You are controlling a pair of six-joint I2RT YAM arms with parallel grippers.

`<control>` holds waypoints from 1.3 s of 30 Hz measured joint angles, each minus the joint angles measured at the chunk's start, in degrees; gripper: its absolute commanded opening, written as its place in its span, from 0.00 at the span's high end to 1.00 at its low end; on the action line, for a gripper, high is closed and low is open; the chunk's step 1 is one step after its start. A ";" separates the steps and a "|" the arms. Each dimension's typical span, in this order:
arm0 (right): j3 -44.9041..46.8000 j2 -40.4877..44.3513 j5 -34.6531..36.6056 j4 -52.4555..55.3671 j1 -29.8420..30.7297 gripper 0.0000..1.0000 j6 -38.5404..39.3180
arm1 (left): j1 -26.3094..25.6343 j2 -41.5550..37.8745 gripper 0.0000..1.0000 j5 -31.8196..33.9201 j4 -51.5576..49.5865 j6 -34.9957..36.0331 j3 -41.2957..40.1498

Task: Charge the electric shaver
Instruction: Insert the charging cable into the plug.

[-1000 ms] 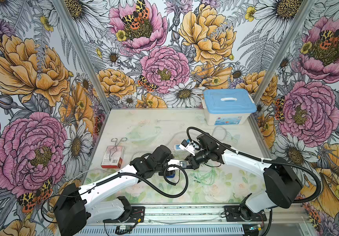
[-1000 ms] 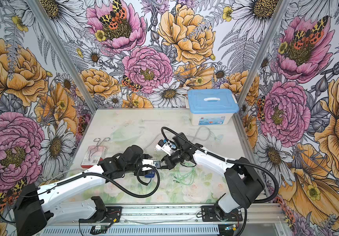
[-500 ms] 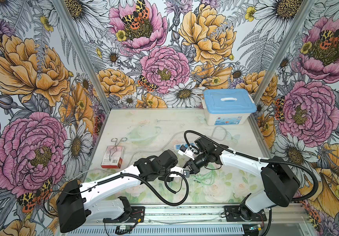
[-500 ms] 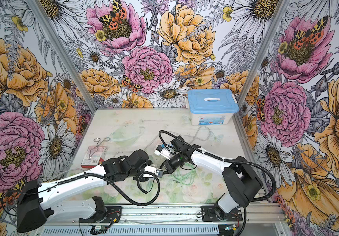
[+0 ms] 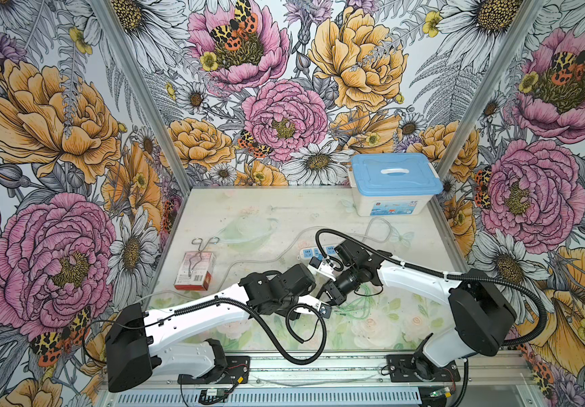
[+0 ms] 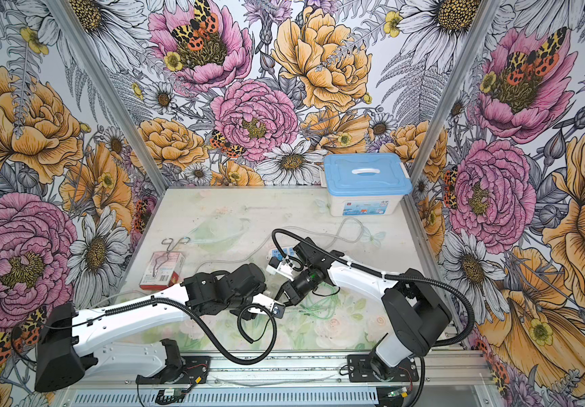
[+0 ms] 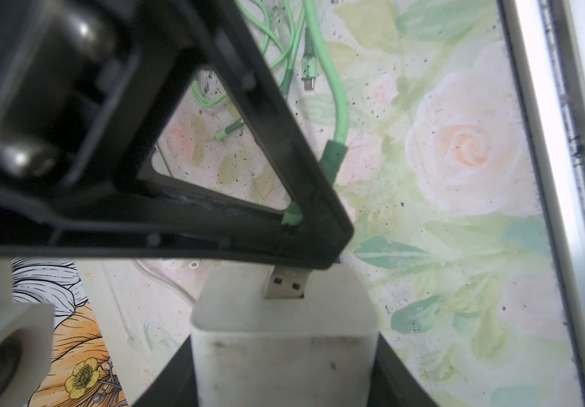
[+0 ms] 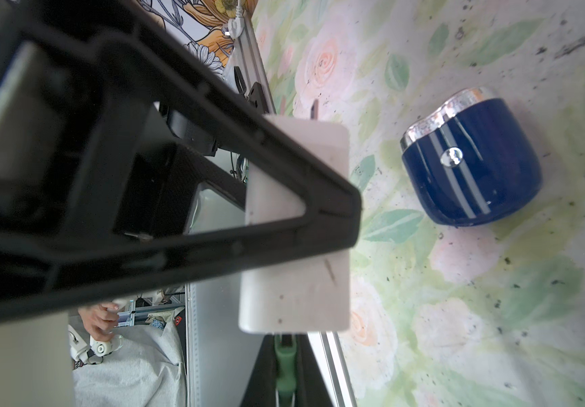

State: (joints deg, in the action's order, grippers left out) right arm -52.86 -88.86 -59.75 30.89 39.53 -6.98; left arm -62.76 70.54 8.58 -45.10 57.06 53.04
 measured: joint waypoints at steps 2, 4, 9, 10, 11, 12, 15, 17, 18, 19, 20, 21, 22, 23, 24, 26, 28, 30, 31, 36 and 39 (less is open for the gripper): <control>-0.02 0.00 -0.17 0.72 0.04 1.00 0.37 | -0.44 0.28 1.00 0.04 -0.39 0.02 0.33; -0.20 0.00 -0.28 1.75 0.09 1.00 0.81 | -0.85 0.42 1.00 0.07 -0.46 0.17 0.44; -0.35 -0.02 -0.33 3.87 0.66 1.00 1.84 | -2.38 0.44 1.00 0.70 -0.72 0.59 0.44; -0.37 -0.02 -0.33 4.28 0.74 1.00 2.10 | -2.67 0.44 1.00 0.90 -0.74 0.76 0.44; -0.42 -0.02 -0.35 4.70 0.83 1.00 2.23 | -2.97 0.44 1.00 1.09 -0.74 1.09 0.44; -0.46 -0.02 -0.33 5.01 0.96 1.00 2.38 | -3.21 0.44 1.00 1.18 -0.76 1.49 0.44; -0.46 -0.02 -0.31 5.68 1.27 1.00 2.64 | -3.74 0.44 1.00 1.40 -0.98 2.21 0.44; -0.46 -0.02 -0.20 5.88 1.44 1.00 2.86 | -3.87 0.44 1.00 1.55 -1.09 2.97 0.44; -0.46 -0.02 -0.13 5.95 1.46 1.00 3.04 | -3.87 0.42 1.00 1.55 -1.11 3.30 0.44; -0.46 -0.02 -0.11 5.97 1.49 1.00 3.21 | -3.89 0.39 1.00 1.55 -1.11 3.58 0.44; -0.50 -0.02 -0.09 6.01 1.55 1.00 3.30 | -3.93 0.35 1.00 1.55 -1.18 3.80 0.44; -0.59 -0.02 -0.04 6.14 1.55 1.00 3.45 | -4.04 0.33 1.00 1.53 -1.22 4.04 0.44; -0.66 -0.02 -0.04 6.32 1.55 1.00 3.63 | -4.24 0.31 1.00 1.60 -1.22 4.35 0.44; -0.74 -0.02 -0.07 6.60 1.60 1.00 3.72 | -4.48 0.28 1.00 1.55 -1.20 4.48 0.44; -0.92 -0.04 -0.02 6.93 1.70 1.00 3.89 | -4.79 0.28 1.00 1.55 -1.22 4.55 0.44; -1.53 -0.07 0.33 8.31 2.05 1.00 4.11 | -5.62 0.28 1.00 1.77 -1.27 4.68 0.44; -2.01 -0.22 0.61 9.49 2.23 1.00 4.55 | -6.16 0.28 1.00 2.01 -1.29 4.66 0.44; -2.80 -0.66 0.76 10.54 2.32 1.00 4.76 | -6.60 0.28 1.00 2.23 -1.25 4.48 0.44; -3.17 -0.96 0.79 10.97 2.38 1.00 4.98 | -6.78 0.28 1.00 2.43 -1.31 4.44 0.44; -4.55 -1.70 1.31 12.04 2.51 1.00 5.25 | -6.93 0.28 1.00 2.56 -1.20 3.74 0.44; -4.85 -1.70 1.66 12.50 2.51 1.00 5.40 | -6.93 0.28 1.00 2.60 -1.11 2.62 0.44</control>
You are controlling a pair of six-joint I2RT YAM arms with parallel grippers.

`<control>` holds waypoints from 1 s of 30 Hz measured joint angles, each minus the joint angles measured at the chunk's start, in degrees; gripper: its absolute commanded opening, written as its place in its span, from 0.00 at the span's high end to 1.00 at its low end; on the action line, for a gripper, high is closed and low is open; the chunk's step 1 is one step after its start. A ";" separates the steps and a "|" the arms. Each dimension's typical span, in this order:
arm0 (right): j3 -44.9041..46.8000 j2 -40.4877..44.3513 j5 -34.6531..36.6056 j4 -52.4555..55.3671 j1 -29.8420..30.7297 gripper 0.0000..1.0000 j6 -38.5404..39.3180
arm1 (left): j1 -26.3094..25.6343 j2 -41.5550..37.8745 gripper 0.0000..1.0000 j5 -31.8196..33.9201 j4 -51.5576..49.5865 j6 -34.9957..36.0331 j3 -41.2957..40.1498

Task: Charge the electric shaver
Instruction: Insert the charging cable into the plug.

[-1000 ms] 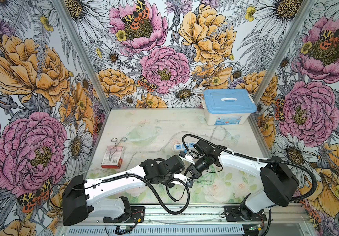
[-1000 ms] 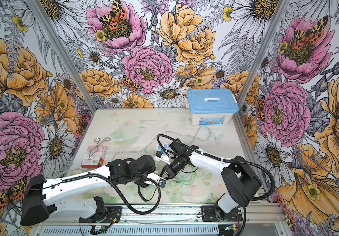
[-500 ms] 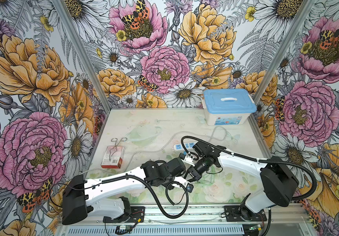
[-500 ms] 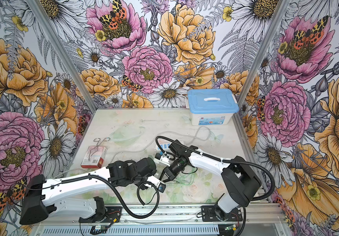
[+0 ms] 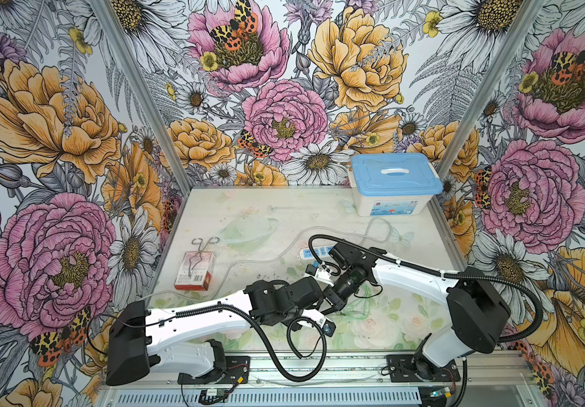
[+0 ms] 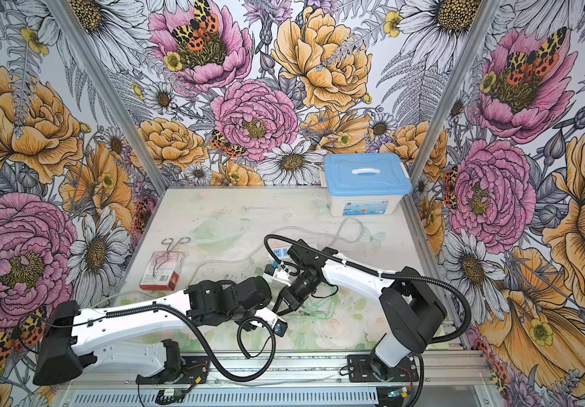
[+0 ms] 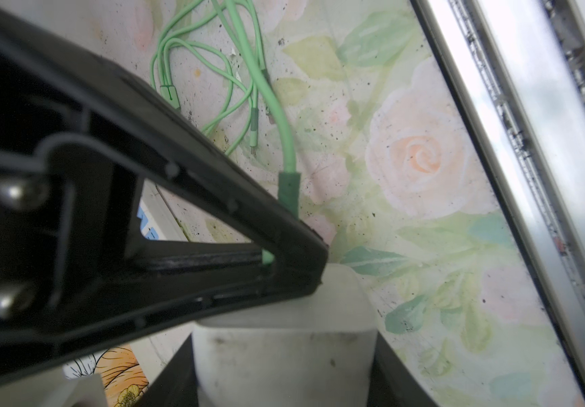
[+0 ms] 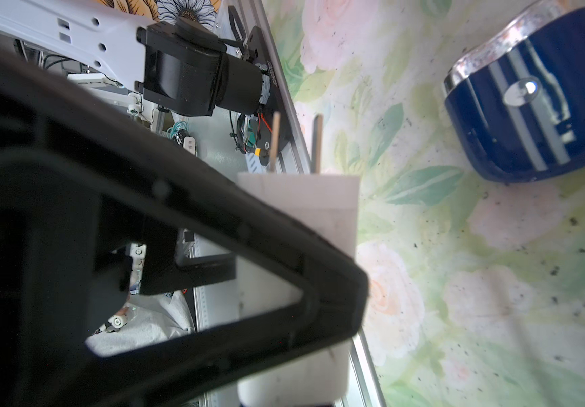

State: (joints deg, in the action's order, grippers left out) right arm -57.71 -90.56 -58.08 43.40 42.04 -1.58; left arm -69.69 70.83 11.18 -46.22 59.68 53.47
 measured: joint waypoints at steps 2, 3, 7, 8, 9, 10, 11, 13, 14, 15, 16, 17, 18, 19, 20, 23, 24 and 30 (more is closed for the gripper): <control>-0.31 0.00 0.42 0.37 0.00 1.00 0.04 | 0.00 0.00 1.00 0.00 0.13 -0.90 0.00; -0.44 -0.02 0.59 0.61 0.00 1.00 0.13 | 0.00 0.00 1.00 0.00 0.17 -1.29 -0.02; -0.94 -0.37 1.42 1.40 -0.02 1.00 0.28 | 0.00 0.00 1.00 0.02 1.46 -3.48 -0.85; -1.01 -0.68 1.62 1.46 -0.02 1.00 0.42 | 0.00 0.00 1.00 0.04 2.01 -4.15 -1.33; -1.01 -0.90 1.88 1.46 -0.04 1.00 0.44 | 0.00 0.00 1.00 0.04 2.67 -4.76 -1.81; -1.01 -1.09 2.21 1.51 -0.07 1.00 0.46 | 0.11 0.00 1.00 0.02 3.69 -5.73 -2.67; -0.98 -1.18 3.02 1.49 -0.11 1.00 0.42 | 0.28 -0.13 1.00 -0.02 5.05 -6.71 -3.65; -0.90 -1.09 4.31 1.03 -0.61 1.00 0.35 | 1.18 -0.74 1.00 -0.31 8.13 -8.68 -5.75; -0.70 -0.90 4.74 0.44 -1.14 1.00 0.13 | 2.08 -1.11 1.00 -0.70 10.03 -9.97 -6.93; -0.35 -0.42 5.20 -0.46 -1.79 1.00 -0.13 | 2.97 -1.33 1.00 -1.18 11.74 -10.95 -7.80; 0.15 0.39 5.73 -1.49 -2.58 1.00 -0.48 | 4.13 -1.44 1.00 -1.95 13.77 -12.15 -8.66; 0.90 1.60 6.51 -2.91 -3.61 1.00 -0.94 | 5.55 -1.51 1.00 -2.82 16.20 -13.57 -9.49; 1.51 2.80 7.15 -4.07 -4.59 0.96 -1.51 | 6.67 -1.53 1.00 -3.61 18.43 -14.78 -10.08; 2.16 4.48 7.82 -5.35 -5.70 0.90 -2.05 | 7.82 -1.62 1.00 -4.37 21.07 -16.02 -10.69; 2.93 6.34 8.46 -6.64 -6.84 0.85 -2.62 | 8.94 -1.88 1.00 -5.11 23.96 -17.29 -11.45; 5.38 13.31 11.30 -9.94 -10.29 0.68 -3.87 | 12.22 -3.37 1.00 -7.63 31.06 -20.85 -14.25; 5.97 15.41 12.81 -10.32 -11.63 0.65 -4.35 | 13.35 -3.85 1.00 -8.11 31.76 -21.62 -15.30; 7.17 24.79 22.93 -12.00 -17.66 0.57 -7.32 | 21.00 -3.76 1.00 -9.49 30.58 -24.92 -18.47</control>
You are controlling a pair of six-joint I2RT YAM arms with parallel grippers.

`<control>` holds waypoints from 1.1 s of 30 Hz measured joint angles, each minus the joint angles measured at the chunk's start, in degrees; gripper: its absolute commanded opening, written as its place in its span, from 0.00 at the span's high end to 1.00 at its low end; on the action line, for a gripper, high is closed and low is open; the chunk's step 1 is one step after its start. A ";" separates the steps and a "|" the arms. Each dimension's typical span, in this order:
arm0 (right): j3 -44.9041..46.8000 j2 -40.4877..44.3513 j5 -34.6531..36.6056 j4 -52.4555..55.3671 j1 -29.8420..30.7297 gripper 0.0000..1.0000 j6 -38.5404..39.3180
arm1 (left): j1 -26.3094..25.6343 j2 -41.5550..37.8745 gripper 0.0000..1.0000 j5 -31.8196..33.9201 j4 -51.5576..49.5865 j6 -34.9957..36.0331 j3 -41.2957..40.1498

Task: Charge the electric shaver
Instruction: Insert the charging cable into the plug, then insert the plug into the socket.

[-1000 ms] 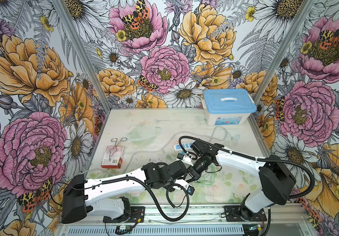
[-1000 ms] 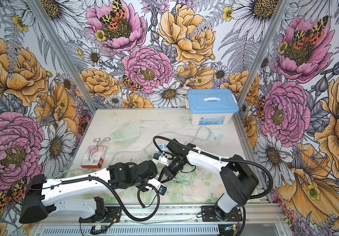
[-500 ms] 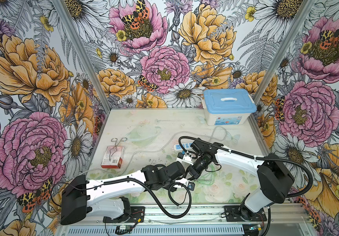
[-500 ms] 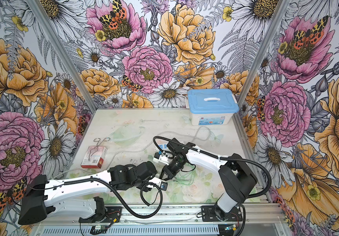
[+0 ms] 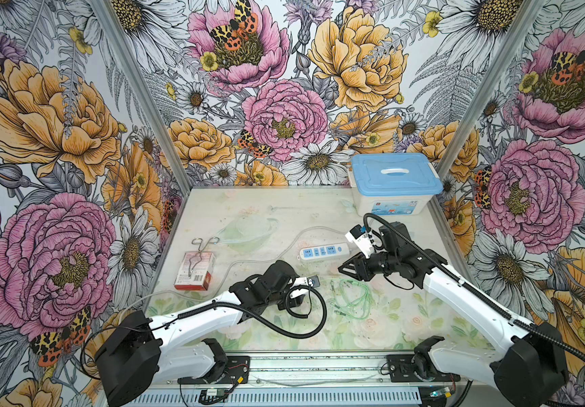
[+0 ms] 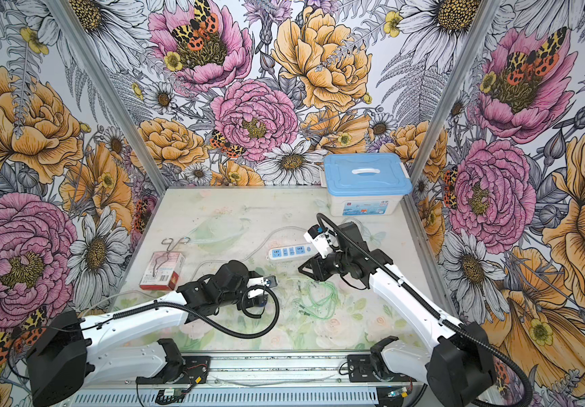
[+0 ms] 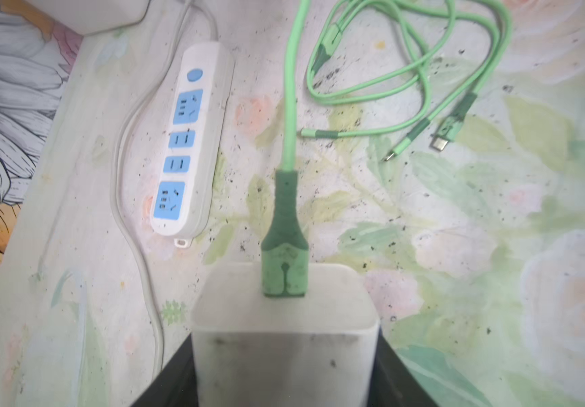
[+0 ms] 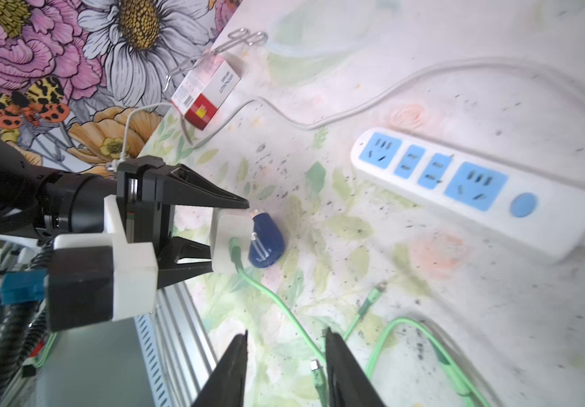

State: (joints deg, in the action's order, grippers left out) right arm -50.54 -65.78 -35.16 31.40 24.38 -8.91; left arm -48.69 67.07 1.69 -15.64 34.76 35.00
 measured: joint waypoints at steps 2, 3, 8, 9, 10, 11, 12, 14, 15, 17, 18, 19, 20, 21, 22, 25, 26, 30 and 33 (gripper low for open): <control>0.22 2.08 1.88 -0.33 -0.11 0.57 -0.83 | 1.77 -0.07 1.00 -0.55 0.04 -0.61 0.00; 0.26 2.89 2.40 -0.44 -0.09 0.57 -1.20 | 2.43 -0.09 1.00 -0.76 0.02 -0.87 0.00; 2.03 4.26 3.74 -1.92 1.14 0.56 -3.54 | 4.68 -0.02 1.00 -1.97 1.44 -3.28 0.07; 2.91 4.26 4.35 -2.43 2.12 0.56 -4.11 | 4.98 0.15 1.00 -2.36 2.23 -4.07 0.22; 3.74 4.26 4.79 -2.91 3.10 0.55 -4.74 | 5.11 0.50 1.00 -2.67 3.13 -4.79 0.37; 4.35 4.26 5.03 -3.37 3.82 0.53 -5.29 | 5.16 0.90 1.00 -2.86 3.89 -5.33 0.59; 4.92 4.28 5.22 -3.91 4.57 0.51 -5.88 | 5.29 1.53 1.00 -3.08 5.14 -6.08 0.90; 5.60 4.52 5.18 -5.07 5.90 0.50 -7.13 | 5.33 2.62 1.00 -3.67 6.88 -7.17 1.64; 5.86 4.70 5.09 -6.12 6.40 0.50 -7.74 | 5.33 3.17 1.00 -4.04 8.11 -7.89 1.95; 6.25 4.76 4.87 -8.76 7.21 0.48 -9.16 | 5.33 4.13 1.00 -4.87 10.54 -9.42 2.62; 6.40 4.48 4.83 -10.29 7.69 0.46 -9.88 | 5.31 4.59 1.00 -5.27 11.93 -10.19 2.86; 6.54 3.93 4.83 -11.82 8.15 0.44 -10.62 | 5.31 5.07 1.00 -5.60 13.22 -10.95 3.17; 6.69 3.19 4.83 -13.35 8.55 0.39 -11.37 | 5.16 5.53 1.00 -5.86 14.47 -11.58 3.45; 6.91 2.29 4.94 -14.91 8.85 0.38 -12.20 | 4.92 5.99 1.00 -5.95 15.63 -12.09 3.76; 7.08 1.29 4.96 -16.39 9.14 0.37 -12.96 | 4.61 6.56 1.00 -6.01 16.61 -12.44 4.15; 7.28 -0.83 5.22 -19.61 9.62 0.31 -14.27 | 3.19 8.00 1.00 -6.12 18.91 -13.00 5.33; 7.28 -1.22 5.29 -20.57 9.68 0.30 -14.82 | 2.80 8.31 1.00 -6.27 19.41 -13.18 5.64; 7.28 -2.36 5.68 -23.96 9.75 0.31 -15.72 | 1.33 8.94 1.00 -6.71 20.92 -13.64 6.47; 7.28 -3.37 6.05 -25.24 9.75 0.33 -16.15 | 0.79 8.96 1.00 -6.95 21.31 -13.64 6.69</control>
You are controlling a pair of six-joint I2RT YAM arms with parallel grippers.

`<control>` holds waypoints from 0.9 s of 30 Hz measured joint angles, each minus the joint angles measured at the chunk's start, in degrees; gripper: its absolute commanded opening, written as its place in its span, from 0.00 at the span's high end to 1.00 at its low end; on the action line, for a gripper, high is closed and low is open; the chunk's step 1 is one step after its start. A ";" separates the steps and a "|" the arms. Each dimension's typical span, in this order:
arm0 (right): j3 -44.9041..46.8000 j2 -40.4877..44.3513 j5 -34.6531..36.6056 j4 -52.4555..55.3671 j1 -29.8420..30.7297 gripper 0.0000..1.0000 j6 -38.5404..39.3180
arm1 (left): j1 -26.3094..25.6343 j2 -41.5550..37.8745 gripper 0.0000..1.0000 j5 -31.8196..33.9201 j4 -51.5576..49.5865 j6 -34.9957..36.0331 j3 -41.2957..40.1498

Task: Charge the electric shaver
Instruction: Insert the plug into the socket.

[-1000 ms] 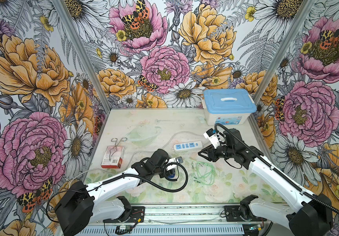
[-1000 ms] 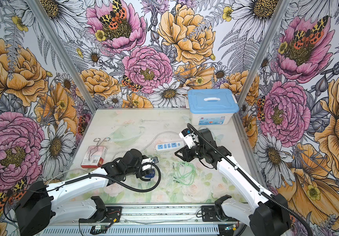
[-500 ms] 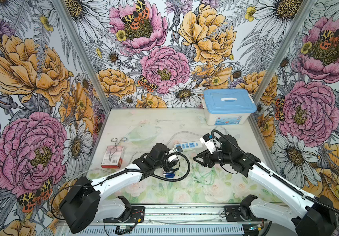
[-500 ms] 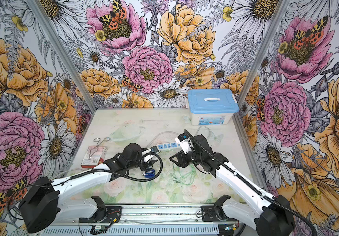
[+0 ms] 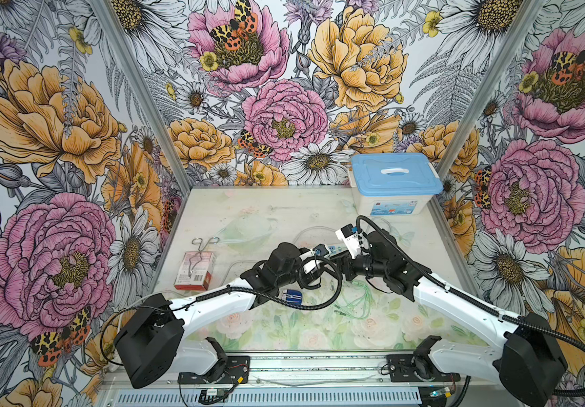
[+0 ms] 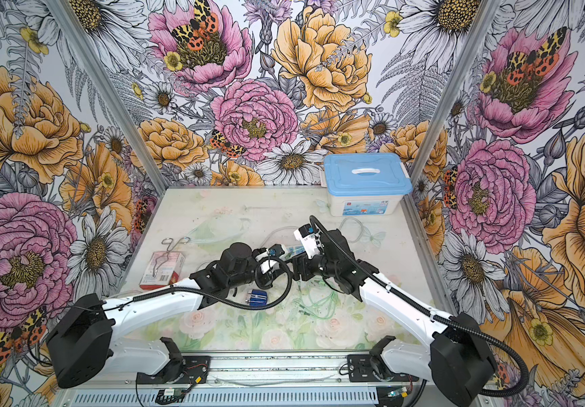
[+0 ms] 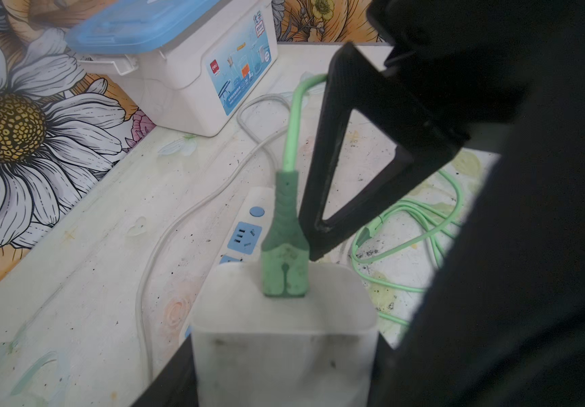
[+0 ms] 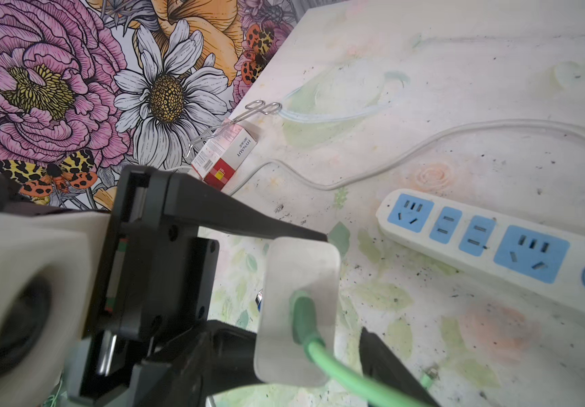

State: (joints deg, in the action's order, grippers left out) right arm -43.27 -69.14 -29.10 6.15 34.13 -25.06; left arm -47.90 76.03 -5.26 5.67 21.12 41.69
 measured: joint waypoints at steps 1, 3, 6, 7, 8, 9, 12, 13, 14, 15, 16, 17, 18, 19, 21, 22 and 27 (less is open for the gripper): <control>0.00 -0.44 0.15 -0.39 0.00 0.33 -0.11 | -0.13 0.00 1.00 -0.02 0.04 0.02 0.04; 0.00 -1.03 0.44 -0.94 0.00 0.36 -0.42 | -0.35 0.00 1.00 -0.24 0.04 0.02 0.17; -0.02 -1.75 0.55 -1.55 0.00 0.41 -0.79 | -0.68 0.00 1.00 -0.37 0.11 0.04 0.44; -0.02 -2.05 0.61 -1.79 0.00 0.44 -0.85 | -0.87 0.00 1.00 -0.39 0.11 0.07 0.52; -0.07 -2.29 0.63 -1.90 0.00 0.47 -1.01 | -1.03 0.00 1.00 -0.39 0.11 0.09 0.57; -0.11 -2.60 0.39 -2.12 0.04 0.50 -1.01 | -1.18 0.00 1.00 -0.37 -0.07 0.20 0.63; -0.63 -3.23 0.17 -2.23 0.33 0.70 -0.90 | -1.27 0.35 1.00 -0.42 -0.35 0.24 0.68; -0.83 -3.34 0.39 -2.12 0.48 0.78 -1.84 | -1.27 0.50 0.97 -0.24 -0.55 0.28 0.83; -0.98 -3.56 0.59 -2.08 0.52 0.87 -3.21 | -1.27 0.66 0.83 0.24 -0.90 0.31 1.18; -1.20 -3.72 0.63 -2.10 0.52 0.95 -3.67 | -1.20 0.94 0.68 0.52 -1.33 0.24 1.62; -1.27 -3.72 0.66 -2.14 0.52 1.00 -3.96 | -1.05 1.05 0.50 0.46 -1.55 0.26 1.97; -1.38 -3.72 0.68 -2.12 0.52 1.00 -4.11 | -0.98 1.07 0.35 0.50 -1.75 0.26 2.16; -1.55 -3.72 0.85 -2.14 0.52 1.00 -4.26 | -0.98 1.05 0.16 0.50 -1.77 0.31 2.25; -1.64 -3.72 0.96 -2.16 0.52 1.00 -3.85 | -0.83 0.96 0.07 0.15 -1.77 0.04 2.34; -1.62 -3.76 1.60 -1.70 0.52 1.00 -3.52 | -0.57 0.24 0.01 -0.66 -2.03 -0.26 2.56; -1.62 -3.80 2.03 -1.53 0.52 1.00 -3.39 | -0.37 -0.52 0.01 -0.98 -2.82 -0.17 2.86; -3.19 -5.29 7.17 -0.07 0.50 1.00 -1.95 | 3.34 -4.39 0.01 -1.75 -10.62 -3.08 6.38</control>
State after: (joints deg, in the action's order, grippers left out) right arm -46.46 -74.43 -21.93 6.09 34.63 -27.00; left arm -44.56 71.64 -7.01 -4.95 18.04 48.07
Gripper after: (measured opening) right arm 0.330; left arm 0.987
